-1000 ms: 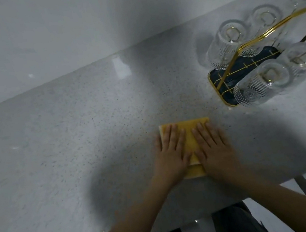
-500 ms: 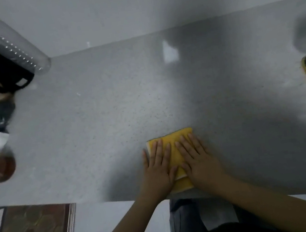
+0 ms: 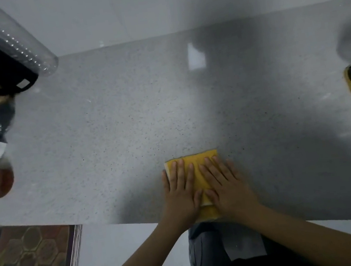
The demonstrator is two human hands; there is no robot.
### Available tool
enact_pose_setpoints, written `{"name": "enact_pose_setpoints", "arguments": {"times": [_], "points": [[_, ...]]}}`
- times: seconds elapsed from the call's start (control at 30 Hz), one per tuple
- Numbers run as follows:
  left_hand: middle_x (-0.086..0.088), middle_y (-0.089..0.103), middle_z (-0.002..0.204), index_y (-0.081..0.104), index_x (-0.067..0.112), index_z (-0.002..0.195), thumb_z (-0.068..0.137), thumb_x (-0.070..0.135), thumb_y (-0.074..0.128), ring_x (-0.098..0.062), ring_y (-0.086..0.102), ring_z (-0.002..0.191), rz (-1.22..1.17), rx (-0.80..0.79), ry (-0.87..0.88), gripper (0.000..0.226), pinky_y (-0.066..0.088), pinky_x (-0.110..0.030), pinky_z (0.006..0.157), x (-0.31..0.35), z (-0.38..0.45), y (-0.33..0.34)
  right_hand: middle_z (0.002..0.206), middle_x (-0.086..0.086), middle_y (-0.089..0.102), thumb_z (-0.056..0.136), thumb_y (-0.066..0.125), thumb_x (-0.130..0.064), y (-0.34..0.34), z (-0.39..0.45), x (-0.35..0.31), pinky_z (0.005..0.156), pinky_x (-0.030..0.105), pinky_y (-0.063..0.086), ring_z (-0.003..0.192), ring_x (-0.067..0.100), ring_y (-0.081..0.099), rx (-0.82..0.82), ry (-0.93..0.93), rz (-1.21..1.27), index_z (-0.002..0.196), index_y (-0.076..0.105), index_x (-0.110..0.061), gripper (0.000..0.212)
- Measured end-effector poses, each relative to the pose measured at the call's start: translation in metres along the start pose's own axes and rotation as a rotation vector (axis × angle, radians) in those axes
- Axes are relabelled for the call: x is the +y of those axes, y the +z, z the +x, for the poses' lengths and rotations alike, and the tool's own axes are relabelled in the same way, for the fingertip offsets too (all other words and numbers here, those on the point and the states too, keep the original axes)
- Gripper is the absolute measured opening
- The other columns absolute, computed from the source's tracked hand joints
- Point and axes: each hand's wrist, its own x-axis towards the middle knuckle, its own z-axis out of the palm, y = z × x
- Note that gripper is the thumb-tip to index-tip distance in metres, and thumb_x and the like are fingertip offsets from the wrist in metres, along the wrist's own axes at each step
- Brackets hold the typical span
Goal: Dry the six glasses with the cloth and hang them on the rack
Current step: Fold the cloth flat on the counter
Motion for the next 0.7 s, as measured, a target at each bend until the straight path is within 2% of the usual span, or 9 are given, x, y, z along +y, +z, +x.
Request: {"name": "enact_pose_setpoints", "arguments": {"times": [0.13, 0.27, 0.43, 0.5, 0.53, 0.6, 0.67, 0.7], "points": [[-0.018, 0.024, 0.159, 0.020, 0.011, 0.153, 0.101, 0.047, 0.025, -0.031, 0.010, 0.149, -0.023, 0.011, 0.184, 0.064, 0.007, -0.054, 0.116, 0.061, 0.054, 0.008, 0.150, 0.009, 0.031, 0.099, 0.009, -0.045, -0.014, -0.032, 0.063, 0.116, 0.042, 0.007, 0.141, 0.026, 0.020, 0.019, 0.193, 0.050, 0.144, 0.026, -0.010, 0.060], [-0.014, 0.018, 0.160, 0.019, 0.012, 0.152, 0.097, 0.046, 0.032, -0.023, -0.008, 0.151, -0.054, -0.011, 0.392, 0.066, 0.003, -0.051, 0.117, 0.146, 0.109, 0.024, 0.150, 0.010, 0.031, 0.099, 0.013, -0.045, -0.029, -0.082, 0.136, 0.114, 0.045, 0.013, 0.141, 0.027, 0.020, 0.070, 0.402, 0.058, 0.144, 0.027, -0.010, 0.059], [-0.018, 0.035, 0.155, 0.033, 0.010, 0.148, 0.094, 0.046, 0.036, -0.030, 0.017, 0.146, -0.051, -0.102, 0.597, 0.065, 0.006, -0.048, 0.117, 0.251, 0.147, 0.037, 0.152, 0.009, 0.027, 0.099, 0.014, -0.047, -0.038, -0.151, 0.204, 0.113, 0.046, 0.017, 0.143, 0.025, 0.016, 0.125, 0.636, 0.045, 0.145, 0.023, -0.012, 0.059], [-0.019, 0.040, 0.152, 0.042, 0.009, 0.144, 0.091, 0.046, 0.038, -0.031, 0.020, 0.144, -0.035, -0.108, 0.663, 0.065, 0.002, -0.046, 0.118, 0.290, 0.156, 0.043, 0.157, 0.004, 0.012, 0.099, 0.012, -0.047, -0.043, -0.179, 0.228, 0.114, 0.045, 0.014, 0.145, 0.023, 0.007, 0.142, 0.698, 0.032, 0.148, 0.015, -0.016, 0.058], [-0.019, 0.039, 0.152, 0.042, 0.009, 0.144, 0.091, 0.046, 0.038, -0.029, 0.017, 0.146, -0.021, -0.112, 0.669, 0.065, 0.001, -0.045, 0.118, 0.296, 0.159, 0.043, 0.158, 0.002, 0.002, 0.099, 0.011, -0.047, -0.043, -0.183, 0.234, 0.114, 0.045, 0.013, 0.145, 0.021, 0.003, 0.141, 0.689, 0.029, 0.149, 0.009, -0.017, 0.058], [-0.017, 0.026, 0.157, 0.031, 0.010, 0.148, 0.095, 0.051, 0.032, -0.023, -0.004, 0.151, 0.002, -0.119, 0.710, 0.067, -0.003, -0.045, 0.118, 0.309, 0.167, 0.046, 0.158, 0.000, -0.008, 0.098, 0.010, -0.051, -0.047, -0.196, 0.247, 0.113, 0.046, 0.011, 0.145, 0.022, 0.001, 0.126, 0.676, 0.011, 0.149, 0.001, -0.019, 0.061], [-0.015, 0.007, 0.160, 0.020, 0.013, 0.154, 0.094, 0.063, 0.023, -0.018, -0.019, 0.149, -0.020, -0.173, 0.769, 0.078, -0.006, -0.047, 0.118, 0.304, 0.171, 0.043, 0.158, 0.003, 0.003, 0.095, 0.013, -0.057, -0.049, -0.205, 0.254, 0.112, 0.046, 0.010, 0.144, 0.025, 0.004, 0.101, 0.618, 0.001, 0.149, 0.004, -0.020, 0.066], [-0.015, 0.004, 0.161, 0.021, 0.016, 0.155, 0.091, 0.069, 0.023, -0.021, -0.015, 0.149, -0.032, -0.206, 0.798, 0.083, -0.005, -0.050, 0.119, 0.297, 0.172, 0.040, 0.156, 0.004, 0.013, 0.093, 0.016, -0.062, -0.051, -0.209, 0.257, 0.113, 0.046, 0.011, 0.143, 0.026, 0.008, 0.093, 0.575, 0.004, 0.149, 0.011, -0.021, 0.070]]}}
